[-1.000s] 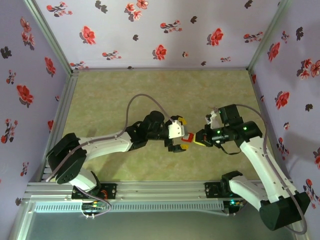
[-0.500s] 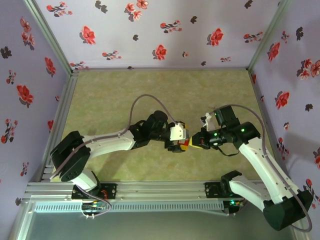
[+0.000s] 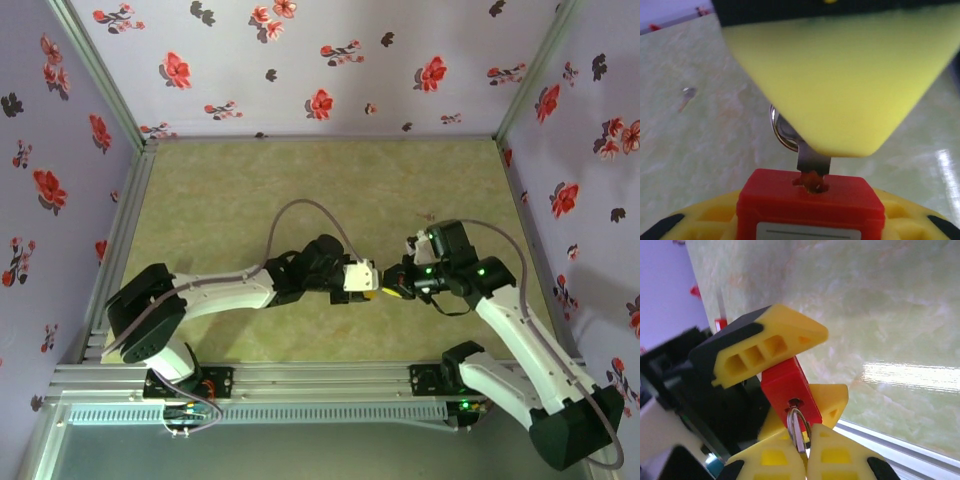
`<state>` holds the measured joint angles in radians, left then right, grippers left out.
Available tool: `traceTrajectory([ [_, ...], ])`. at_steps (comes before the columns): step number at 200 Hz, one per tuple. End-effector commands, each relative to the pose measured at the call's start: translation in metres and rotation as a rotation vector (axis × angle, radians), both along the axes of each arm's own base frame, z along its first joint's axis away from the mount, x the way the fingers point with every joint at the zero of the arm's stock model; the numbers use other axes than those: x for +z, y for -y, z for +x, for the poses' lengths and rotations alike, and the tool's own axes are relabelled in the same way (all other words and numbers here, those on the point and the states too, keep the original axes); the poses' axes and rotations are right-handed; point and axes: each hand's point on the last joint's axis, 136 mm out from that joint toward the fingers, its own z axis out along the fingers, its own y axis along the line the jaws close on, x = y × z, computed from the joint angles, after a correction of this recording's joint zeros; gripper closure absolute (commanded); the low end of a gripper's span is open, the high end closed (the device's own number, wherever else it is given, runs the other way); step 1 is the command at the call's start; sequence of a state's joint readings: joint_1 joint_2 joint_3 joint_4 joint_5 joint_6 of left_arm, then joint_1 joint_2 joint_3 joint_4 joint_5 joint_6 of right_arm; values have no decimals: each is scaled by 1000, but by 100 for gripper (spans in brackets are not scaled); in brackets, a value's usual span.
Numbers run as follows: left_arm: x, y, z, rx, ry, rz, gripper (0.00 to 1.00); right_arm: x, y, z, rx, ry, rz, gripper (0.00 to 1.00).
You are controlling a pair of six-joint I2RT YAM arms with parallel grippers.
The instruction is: Unlock with the key
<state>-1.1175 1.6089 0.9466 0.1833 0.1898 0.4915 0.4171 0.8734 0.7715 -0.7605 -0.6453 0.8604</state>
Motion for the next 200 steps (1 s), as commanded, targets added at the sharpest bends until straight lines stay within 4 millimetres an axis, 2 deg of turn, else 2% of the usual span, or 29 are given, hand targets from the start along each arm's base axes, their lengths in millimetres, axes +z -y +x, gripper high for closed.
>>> traceTrajectory([
  [1,42,36,13,113,279,-151,100,41,-29,26,-112,-13,258,100],
  [22,49,43,13,135,318,-192,100,42,-27,32,-190,-42,291,100],
  [55,69,53,-21,-4,250,-281,100,34,-26,32,-214,-57,294,100],
  [74,69,50,-41,-143,-31,-232,100,37,-19,24,-58,88,173,100],
  [83,70,46,-52,-204,-146,-205,100,28,-11,13,48,127,56,100],
  [106,78,35,-74,-296,-271,-149,100,12,7,-10,275,177,-133,100],
  [118,84,32,-80,-324,-305,-124,100,12,4,-13,334,201,-122,100],
  [141,99,33,-83,-337,-307,-151,100,25,-20,-4,325,237,44,100],
  [161,98,35,-79,-319,-291,-144,100,29,-13,3,296,276,3,100],
  [171,94,34,-75,-298,-282,-131,100,33,-5,6,259,272,-28,81],
  [179,88,32,-73,-289,-278,-111,100,36,1,8,229,263,-39,69],
  [183,84,31,-72,-284,-280,-100,100,39,5,9,207,257,-40,56],
  [186,82,30,-71,-282,-281,-94,100,41,8,9,191,253,-41,51],
  [200,70,24,-69,-271,-289,-52,100,44,18,8,133,228,-43,41],
])
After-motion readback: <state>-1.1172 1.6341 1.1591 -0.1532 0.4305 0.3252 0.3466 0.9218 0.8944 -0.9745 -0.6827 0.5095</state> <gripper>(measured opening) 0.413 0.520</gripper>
